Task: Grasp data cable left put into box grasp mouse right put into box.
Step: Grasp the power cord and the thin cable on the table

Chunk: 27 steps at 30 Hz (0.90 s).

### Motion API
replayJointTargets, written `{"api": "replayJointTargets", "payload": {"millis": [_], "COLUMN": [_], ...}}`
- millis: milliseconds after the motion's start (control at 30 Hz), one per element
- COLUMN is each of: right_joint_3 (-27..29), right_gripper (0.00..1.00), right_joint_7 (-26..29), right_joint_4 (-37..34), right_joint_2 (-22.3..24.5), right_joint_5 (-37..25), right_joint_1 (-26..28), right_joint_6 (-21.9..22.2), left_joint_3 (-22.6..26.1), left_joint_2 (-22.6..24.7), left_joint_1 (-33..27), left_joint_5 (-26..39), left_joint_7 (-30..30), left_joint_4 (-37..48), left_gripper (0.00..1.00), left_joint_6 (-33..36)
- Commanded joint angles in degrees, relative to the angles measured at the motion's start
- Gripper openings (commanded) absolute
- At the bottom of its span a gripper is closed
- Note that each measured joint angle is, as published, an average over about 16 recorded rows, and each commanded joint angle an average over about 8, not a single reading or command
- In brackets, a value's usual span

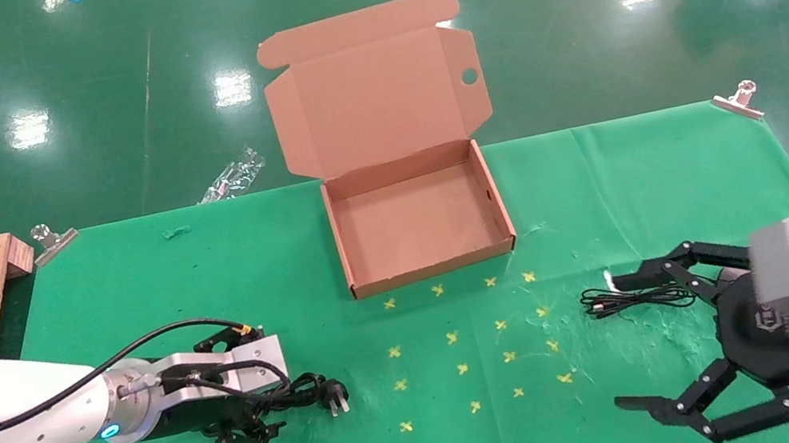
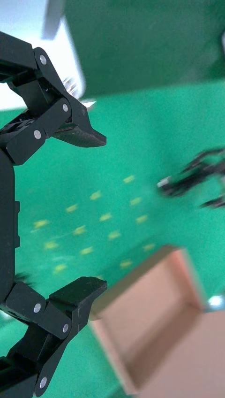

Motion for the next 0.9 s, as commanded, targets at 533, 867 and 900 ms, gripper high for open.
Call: {"api": "replayJointTargets", "payload": {"millis": [533,867,900], "right_joint_3": [-12.3,-14.3,-14.3], "right_gripper": [1.00,1.00,1.00], "right_joint_7": [-2.4,-7.7,-7.9], "right_joint_4": [-20.2,-36.1,-37.3], "right_joint_2": [-14.9,-20.7,-21.1], "right_joint_5": [-30.9,-35.7,-36.0], "right_joint_1": [15.0,21.3,21.7], "right_joint_6": [4.0,6.6,7.0], "left_joint_3": [0.0,0.0,0.0], "left_joint_2": [0.0,0.0,0.0], "left_joint_1": [-0.1,-0.1,-0.1], "left_joint_5": [-0.1,-0.1,-0.1], "left_joint_7": [0.1,0.1,0.1], "left_joint_4": [0.1,0.1,0.1], "left_gripper": [1.00,1.00,0.94], "left_joint_6": [0.1,0.1,0.1]}}
